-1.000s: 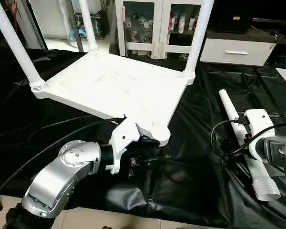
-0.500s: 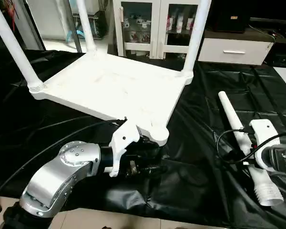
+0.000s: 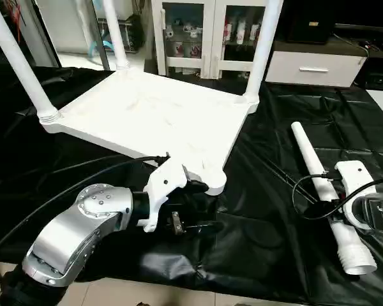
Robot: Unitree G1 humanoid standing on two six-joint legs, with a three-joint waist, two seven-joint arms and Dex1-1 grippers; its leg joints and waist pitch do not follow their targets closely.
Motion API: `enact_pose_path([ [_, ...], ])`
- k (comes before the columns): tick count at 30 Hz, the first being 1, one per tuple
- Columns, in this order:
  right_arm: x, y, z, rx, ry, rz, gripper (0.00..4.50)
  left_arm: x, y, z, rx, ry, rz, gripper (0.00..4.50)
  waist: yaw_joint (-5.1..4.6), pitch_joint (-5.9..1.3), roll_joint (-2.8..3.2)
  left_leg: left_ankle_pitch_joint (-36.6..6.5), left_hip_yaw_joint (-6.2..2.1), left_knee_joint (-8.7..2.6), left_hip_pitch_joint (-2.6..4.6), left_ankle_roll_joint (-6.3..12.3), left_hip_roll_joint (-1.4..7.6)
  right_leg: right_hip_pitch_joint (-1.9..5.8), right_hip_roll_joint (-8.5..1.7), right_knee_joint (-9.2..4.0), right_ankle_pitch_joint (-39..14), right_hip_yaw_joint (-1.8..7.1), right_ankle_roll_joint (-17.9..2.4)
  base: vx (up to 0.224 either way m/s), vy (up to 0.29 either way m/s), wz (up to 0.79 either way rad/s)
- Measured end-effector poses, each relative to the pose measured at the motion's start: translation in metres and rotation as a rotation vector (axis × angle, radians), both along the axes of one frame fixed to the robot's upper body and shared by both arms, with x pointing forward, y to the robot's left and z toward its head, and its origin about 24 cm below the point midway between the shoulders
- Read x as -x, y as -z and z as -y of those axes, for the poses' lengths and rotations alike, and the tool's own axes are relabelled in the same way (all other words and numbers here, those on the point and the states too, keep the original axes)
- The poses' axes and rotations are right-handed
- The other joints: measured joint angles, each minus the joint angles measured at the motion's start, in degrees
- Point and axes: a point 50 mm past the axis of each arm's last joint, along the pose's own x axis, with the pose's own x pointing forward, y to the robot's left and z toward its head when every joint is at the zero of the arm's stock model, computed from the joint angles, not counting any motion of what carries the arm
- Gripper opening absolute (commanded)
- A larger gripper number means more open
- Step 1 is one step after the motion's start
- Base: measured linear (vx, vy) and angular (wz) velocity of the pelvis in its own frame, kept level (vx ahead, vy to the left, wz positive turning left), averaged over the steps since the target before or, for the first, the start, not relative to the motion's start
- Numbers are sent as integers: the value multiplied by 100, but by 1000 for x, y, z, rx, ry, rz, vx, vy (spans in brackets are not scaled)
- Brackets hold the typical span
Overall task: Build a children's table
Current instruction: Pick table leg
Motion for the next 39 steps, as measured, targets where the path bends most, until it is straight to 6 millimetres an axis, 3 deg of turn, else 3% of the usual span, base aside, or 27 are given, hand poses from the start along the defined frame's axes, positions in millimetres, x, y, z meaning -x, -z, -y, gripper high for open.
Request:
enact_pose_path([
  [9, 0, 3, 0, -42, -16, -4, 188, -1, -1, -2, -18, -4, 8, 450, 3, -7, -2, 0, 0, 1, 12, 0, 0, 11, 0, 0, -1, 0, 2, 0, 0, 0],
  [17, -2, 4, 1, -56, 4, 24, 178, -8, -3, -2, -19, -26, 14, 450, 1, -57, 79, 0, -6, 1, 27, 0, -3, 23, 0, 0, -1, -4, 3, 0, 0, 0],
  [23, -10, 5, -2, -112, 62, 152, 178, -7, -3, -4, -21, -11, -13, 450, -30, -71, 140, -1, -12, 2, 31, 0, -7, 20, 0, -1, 0, -5, 2, 0, 0, 0],
  [30, -31, -32, -26, -190, -9, 486, 178, -36, -14, -3, 113, -183, 73, 450, -31, -58, 342, 0, -15, 3, 16, 1, -16, 10, -2, -1, 2, -2, 2, 0, 0, 0],
  [31, -33, -37, -29, -195, -22, 510, 178, -41, -16, -3, 136, -217, 80, 450, -29, -62, 349, 0, -15, 1, 13, 0, -15, 8, -3, 7, 1, -2, 5, 0, 0, 0],
  [32, -34, -42, -32, -197, -35, 531, 178, -44, -19, -4, 148, -232, 90, 450, -24, -63, 349, 0, -19, 1, 6, 0, -10, 0, 2, 8, 0, -4, 6, 0, 0, 0],
  [33, -34, -49, -34, -197, -52, 560, 178, -50, -21, -3, 184, -267, 93, 450, -14, -50, 298, 1, -20, -2, -15, 1, -8, -9, 4, 13, 1, -3, 3, 0, 0, 0],
  [34, -35, -55, -37, -201, -68, 580, 178, -53, -24, -2, 199, -284, 102, 450, -3, -50, 286, 2, -19, 1, -11, 0, -8, -18, 0, 35, -3, -4, 2, 0, 0, 0],
  [36, -37, -66, -43, -211, -113, 624, 178, -64, -31, 2, 277, -363, 105, 450, 3, -13, 156, 4, -17, 1, -42, -2, -6, -38, 2, 51, -9, -1, 2, 0, 0, 0],
  [39, -43, -89, -58, -260, -230, 739, 178, -72, -47, 10, 430, -432, 58, 450, -3, -8, 22, 4, -15, 20, -87, 2, -2, -97, 4, 52, -1, 1, -9, 0, 0, 0],
])
